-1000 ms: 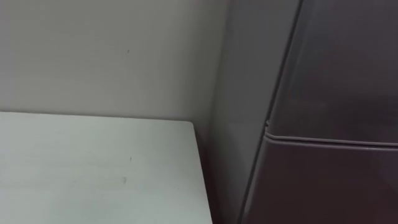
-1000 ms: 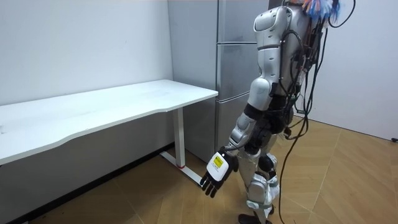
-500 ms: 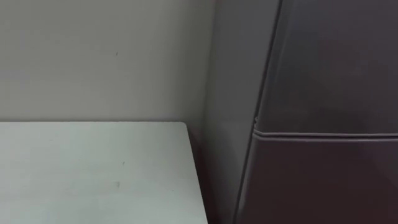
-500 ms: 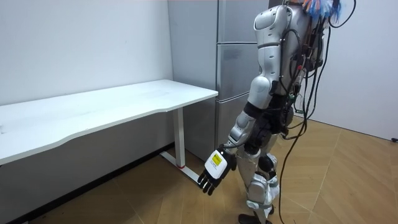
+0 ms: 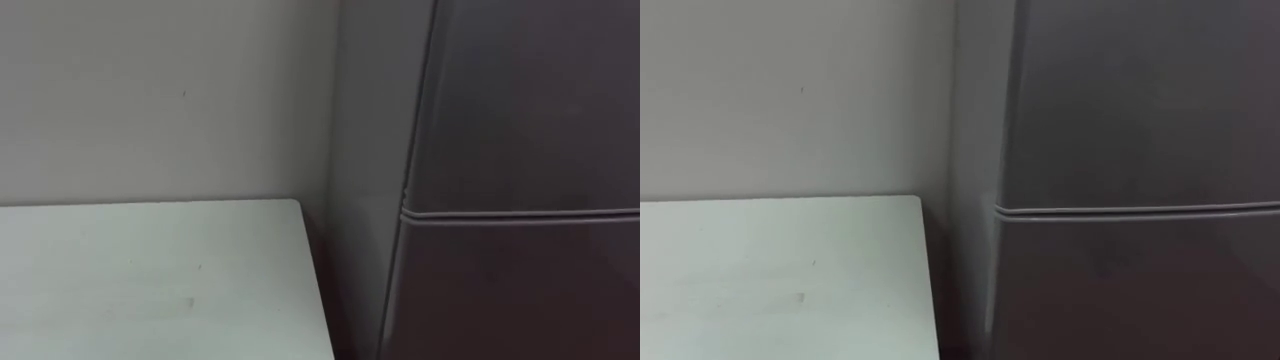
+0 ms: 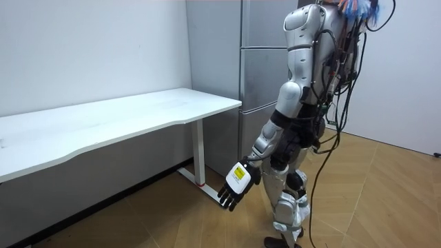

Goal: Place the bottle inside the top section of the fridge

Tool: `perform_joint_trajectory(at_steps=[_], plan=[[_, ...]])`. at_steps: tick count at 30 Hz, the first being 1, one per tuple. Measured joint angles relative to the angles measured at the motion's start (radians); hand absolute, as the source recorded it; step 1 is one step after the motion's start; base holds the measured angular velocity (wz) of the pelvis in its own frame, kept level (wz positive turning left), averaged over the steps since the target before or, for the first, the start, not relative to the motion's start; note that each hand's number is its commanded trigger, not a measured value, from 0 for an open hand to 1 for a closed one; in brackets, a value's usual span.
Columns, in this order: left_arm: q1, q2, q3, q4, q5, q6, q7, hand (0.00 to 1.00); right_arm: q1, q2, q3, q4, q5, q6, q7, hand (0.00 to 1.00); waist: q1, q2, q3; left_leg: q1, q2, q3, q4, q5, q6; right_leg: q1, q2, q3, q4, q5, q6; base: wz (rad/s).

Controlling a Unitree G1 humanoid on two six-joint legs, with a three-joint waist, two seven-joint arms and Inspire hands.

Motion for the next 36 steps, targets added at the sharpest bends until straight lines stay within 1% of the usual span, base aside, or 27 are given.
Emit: perform_joint_trajectory(at_steps=[2, 3, 5, 9, 11, 14, 15, 16, 17, 19, 20, 21, 22, 24, 27, 31, 33, 36], plan=[[0.001, -0.006, -0.001, 0.0, -0.021, -0.001, 0.0, 0.0, 0.005, 0.01, 0.004, 0.045, 0.019, 0.001, 0.012, 0.0, -0.001, 0.003, 0.0012, 0.0, 0.0, 0.0, 0.0, 0.0, 0.001, 0.0, 0.0, 0.0, 0.001, 0.0, 0.0, 0.0], [0.004, -0.008, -0.001, 0.0, -0.024, -0.001, 0.0, 0.0, 0.013, 0.014, 0.017, 0.067, 0.016, 0.002, 0.014, 0.0, -0.003, 0.006, 0.0017, 0.0, 0.0, 0.001, 0.0, 0.003, 0.005, -0.002, -0.001, 0.0, 0.003, 0.0, 0.0, 0.0], [0.009, -0.009, 0.001, 0.0, -0.028, -0.001, 0.0, 0.0, 0.031, 0.017, 0.039, 0.099, 0.007, 0.001, 0.032, 0.0, -0.005, 0.007, 0.0016, 0.001, 0.0, 0.001, 0.0, 0.003, 0.005, -0.001, -0.001, 0.0, 0.006, -0.003, 0.0, 0.0], [0.003, -0.012, 0.002, 0.005, -0.031, -0.003, 0.0, 0.0, 0.037, 0.028, 0.046, 0.222, -0.011, 0.001, 0.091, 0.0, 0.001, 0.01, 0.0018, 0.009, -0.001, 0.001, -0.001, 0.002, 0.004, 0.0, -0.001, 0.004, 0.014, -0.011, -0.001, 0.0], [-0.001, -0.012, 0.0, 0.011, -0.039, -0.003, 0.0, 0.0, 0.036, 0.029, 0.081, 0.274, -0.032, 0.001, 0.124, 0.0, -0.001, 0.011, 0.0023, 0.008, -0.002, -0.003, -0.001, 0.0, 0.001, 0.001, -0.001, 0.005, 0.015, -0.012, -0.001, 0.02], [-0.027, -0.016, -0.001, 0.045, -0.038, -0.006, -0.007, 0.0, 0.035, 0.031, 0.135, 0.349, -0.067, 0.002, 0.2, 0.0, 0.005, 0.017, 0.0033, 0.008, -0.002, -0.011, -0.001, -0.002, -0.003, 0.006, -0.001, 0.003, 0.012, -0.012, -0.001, 0.08], [-0.029, -0.023, -0.001, 0.053, -0.037, -0.01, -0.007, 0.0, 0.036, 0.031, 0.158, 0.363, -0.082, 0.002, 0.231, 0.0, 0.007, 0.021, 0.0044, 0.009, -0.003, -0.014, -0.001, -0.002, -0.003, 0.006, -0.001, 0.006, 0.013, -0.013, -0.001, 0.05], [-0.027, -0.03, 0.0, 0.057, -0.027, -0.019, -0.009, 0.0, 0.035, 0.031, 0.177, 0.377, -0.132, 0.002, 0.267, 0.0, 0.01, 0.025, 0.0053, 0.009, -0.002, -0.014, -0.001, -0.002, -0.003, 0.006, -0.001, 0.006, 0.013, -0.014, -0.002, 0.0], [-0.025, -0.033, 0.0, 0.058, -0.027, -0.023, -0.01, 0.0, 0.035, 0.031, 0.188, 0.381, -0.162, 0.002, 0.284, 0.0, 0.011, 0.026, 0.006, 0.009, -0.003, -0.014, -0.001, -0.002, -0.003, 0.005, -0.001, 0.005, 0.013, -0.014, -0.002, 0.0], [-0.028, -0.033, -0.004, 0.059, -0.031, -0.026, -0.01, 0.0, 0.034, 0.032, 0.24, 0.386, -0.288, 0.002, 0.346, 0.0, 0.011, 0.027, 0.0067, 0.001, -0.002, -0.016, -0.001, -0.001, -0.006, -0.001, -0.001, -0.002, 0.013, -0.015, -0.003, 0.0], [-0.029, -0.033, -0.005, 0.059, -0.033, -0.026, -0.01, 0.0, 0.034, 0.032, 0.255, 0.386, -0.312, 0.002, 0.359, 0.0, 0.017, 0.027, 0.0073, 0.0, -0.002, -0.016, -0.001, 0.0, -0.006, -0.003, -0.001, -0.001, 0.013, -0.016, -0.003, 0.0], [-0.033, -0.032, -0.01, 0.06, -0.038, -0.026, -0.009, 0.0, 0.034, 0.032, 0.285, 0.391, -0.349, 0.002, 0.379, 0.0, 0.033, 0.027, 0.008, 0.0, -0.002, -0.013, -0.001, 0.0, -0.007, -0.005, 0.0, -0.001, 0.013, -0.016, -0.005, 0.0], [-0.038, -0.031, -0.018, 0.063, -0.039, -0.026, -0.007, 0.0, 0.027, 0.032, 0.316, 0.402, -0.383, 0.002, 0.398, 0.0, 0.042, 0.025, 0.0086, -0.001, -0.001, -0.015, -0.001, 0.003, -0.002, -0.007, -0.001, -0.004, 0.012, -0.018, -0.006, 0.0], [-0.051, -0.033, -0.023, 0.08, -0.039, -0.027, 0.0, 0.0, 0.009, 0.036, 0.344, 0.418, -0.421, 0.004, 0.415, 0.0, 0.055, 0.025, 0.009, 0.0, -0.002, -0.017, -0.001, 0.003, -0.003, -0.006, -0.002, -0.005, 0.012, -0.021, -0.006, 0.06], [-0.065, -0.034, -0.022, 0.089, -0.032, -0.028, 0.005, 0.0, -0.008, 0.044, 0.351, 0.425, -0.463, 0.004, 0.447, 0.0, 0.062, 0.023, 0.0091, -0.004, -0.002, -0.03, 0.006, 0.003, -0.002, -0.003, -0.007, -0.024, 0.013, -0.027, -0.005, 0.14], [-0.077, -0.034, -0.024, 0.088, -0.027, -0.028, 0.007, 0.0, -0.028, 0.047, 0.36, 0.431, -0.49, 0.004, 0.477, 0.0, 0.064, 0.023, 0.0093, -0.004, -0.002, -0.042, 0.009, 0.003, -0.002, 0.002, -0.007, -0.031, 0.01, -0.029, -0.003, 0.1], [-0.08, -0.034, -0.041, 0.086, -0.025, -0.028, 0.014, 0.0, -0.031, 0.048, 0.373, 0.431, -0.492, 0.004, 0.488, 0.0, 0.064, 0.023, 0.0099, -0.002, -0.002, -0.043, 0.009, 0.002, -0.003, 0.007, -0.006, -0.031, 0.009, -0.029, -0.003, 0.0], [-0.086, -0.036, -0.043, 0.079, -0.006, -0.028, 0.017, 0.0, -0.031, 0.048, 0.375, 0.431, -0.491, 0.012, 0.504, 0.0, 0.064, 0.024, 0.0104, -0.001, -0.001, -0.046, 0.007, 0.001, -0.003, 0.015, -0.007, -0.04, 0.008, -0.03, -0.003, 0.02]])
